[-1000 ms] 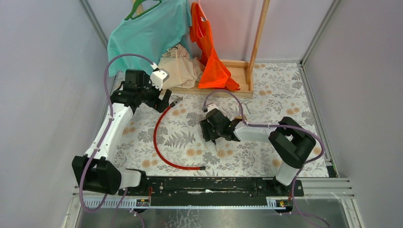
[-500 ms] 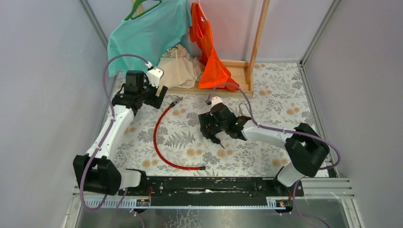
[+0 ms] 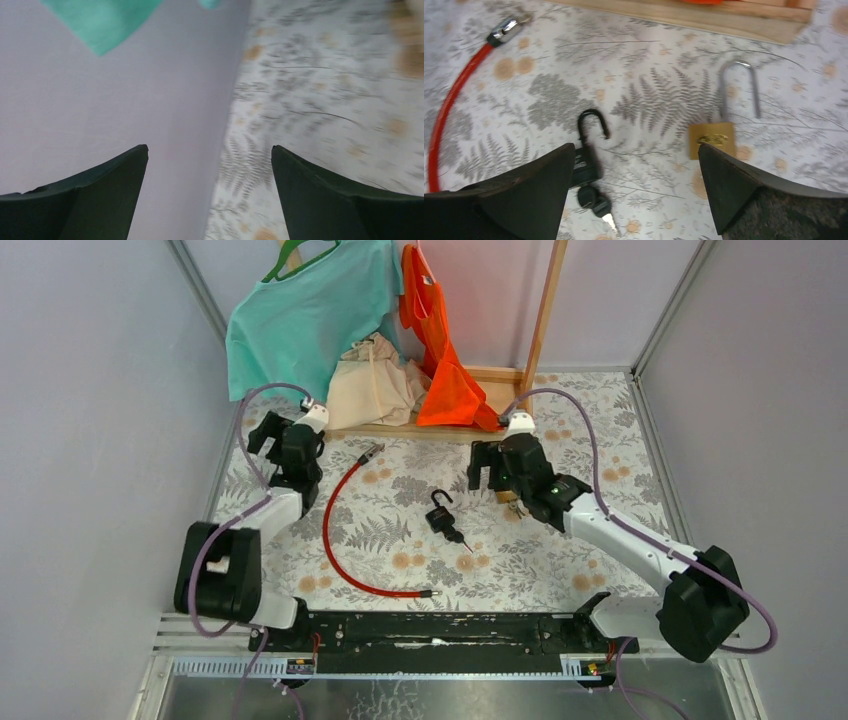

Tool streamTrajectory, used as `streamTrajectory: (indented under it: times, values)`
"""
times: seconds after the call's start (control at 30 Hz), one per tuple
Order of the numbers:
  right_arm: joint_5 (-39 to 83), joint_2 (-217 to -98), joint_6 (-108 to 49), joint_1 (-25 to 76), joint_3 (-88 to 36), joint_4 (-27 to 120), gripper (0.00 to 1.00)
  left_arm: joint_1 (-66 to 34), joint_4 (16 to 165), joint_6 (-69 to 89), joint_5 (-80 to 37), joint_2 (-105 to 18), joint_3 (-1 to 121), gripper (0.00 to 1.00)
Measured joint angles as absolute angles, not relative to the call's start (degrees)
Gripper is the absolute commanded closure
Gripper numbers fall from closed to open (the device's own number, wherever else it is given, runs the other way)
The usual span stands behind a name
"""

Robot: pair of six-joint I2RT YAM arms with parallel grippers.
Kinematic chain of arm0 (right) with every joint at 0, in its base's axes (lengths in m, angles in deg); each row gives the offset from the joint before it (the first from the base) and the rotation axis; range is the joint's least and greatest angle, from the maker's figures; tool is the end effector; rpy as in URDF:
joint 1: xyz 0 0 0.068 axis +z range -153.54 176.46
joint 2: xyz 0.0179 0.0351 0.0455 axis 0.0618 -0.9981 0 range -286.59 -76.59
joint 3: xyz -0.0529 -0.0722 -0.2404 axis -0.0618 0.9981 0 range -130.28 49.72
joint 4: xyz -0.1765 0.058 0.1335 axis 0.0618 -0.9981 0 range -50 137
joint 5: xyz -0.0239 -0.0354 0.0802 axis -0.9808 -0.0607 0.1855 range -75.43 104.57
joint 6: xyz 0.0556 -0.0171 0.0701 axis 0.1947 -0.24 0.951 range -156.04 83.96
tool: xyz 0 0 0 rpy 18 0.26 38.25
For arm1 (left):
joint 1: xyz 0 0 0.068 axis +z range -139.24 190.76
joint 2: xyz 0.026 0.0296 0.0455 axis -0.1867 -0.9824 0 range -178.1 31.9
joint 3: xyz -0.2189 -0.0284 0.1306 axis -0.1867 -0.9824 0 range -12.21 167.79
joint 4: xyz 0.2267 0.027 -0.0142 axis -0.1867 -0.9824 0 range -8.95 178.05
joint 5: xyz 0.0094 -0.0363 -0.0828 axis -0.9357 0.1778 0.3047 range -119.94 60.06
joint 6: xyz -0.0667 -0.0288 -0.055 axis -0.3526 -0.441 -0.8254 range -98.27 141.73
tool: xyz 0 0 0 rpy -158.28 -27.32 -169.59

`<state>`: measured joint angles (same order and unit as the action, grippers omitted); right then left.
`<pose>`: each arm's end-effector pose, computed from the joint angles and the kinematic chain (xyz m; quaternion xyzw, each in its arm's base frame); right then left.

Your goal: Unlock with the key

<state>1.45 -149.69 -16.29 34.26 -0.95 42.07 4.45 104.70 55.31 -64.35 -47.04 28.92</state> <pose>0.2493 0.1701 0.2548 -0.0745 0.8475 0.1630 0.4996 0.3101 0.0122 0.2237 0.1117 0.7978 0.3644 0.4672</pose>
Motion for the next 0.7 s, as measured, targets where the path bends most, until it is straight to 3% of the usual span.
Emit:
streamTrajectory:
  times: [0.2, 0.3, 0.4, 0.53, 0.7]
  values:
    - [-2.4, -147.7, -15.57, 28.58, 1.32, 39.23, 0.01, 4.32, 145.02, 76.8, -79.21, -59.98, 21.73, 0.0]
    - [-5.39, -146.13, -14.76, 25.91, 3.22, 38.79, 0.01, 3.34, 151.62, 79.36, -81.66, -61.29, 18.93, 0.0]
    - [-8.5, -143.11, -13.67, 23.7, 6.43, 40.06, 0.01, 1.98, 142.62, 71.45, -81.09, -57.01, 19.02, 0.0]
    - [-14.44, -136.8, -12.53, 20.71, 14.33, 45.92, 0.01, 3.23, 115.89, 48.89, -67.59, -48.18, 28.13, 0.0]
    - [-22.4, -134.22, -13.95, 17.84, 21.45, 53.26, 0.01, 3.93, 113.96, 32.23, -57.97, -44.77, 25.2, 0.0]
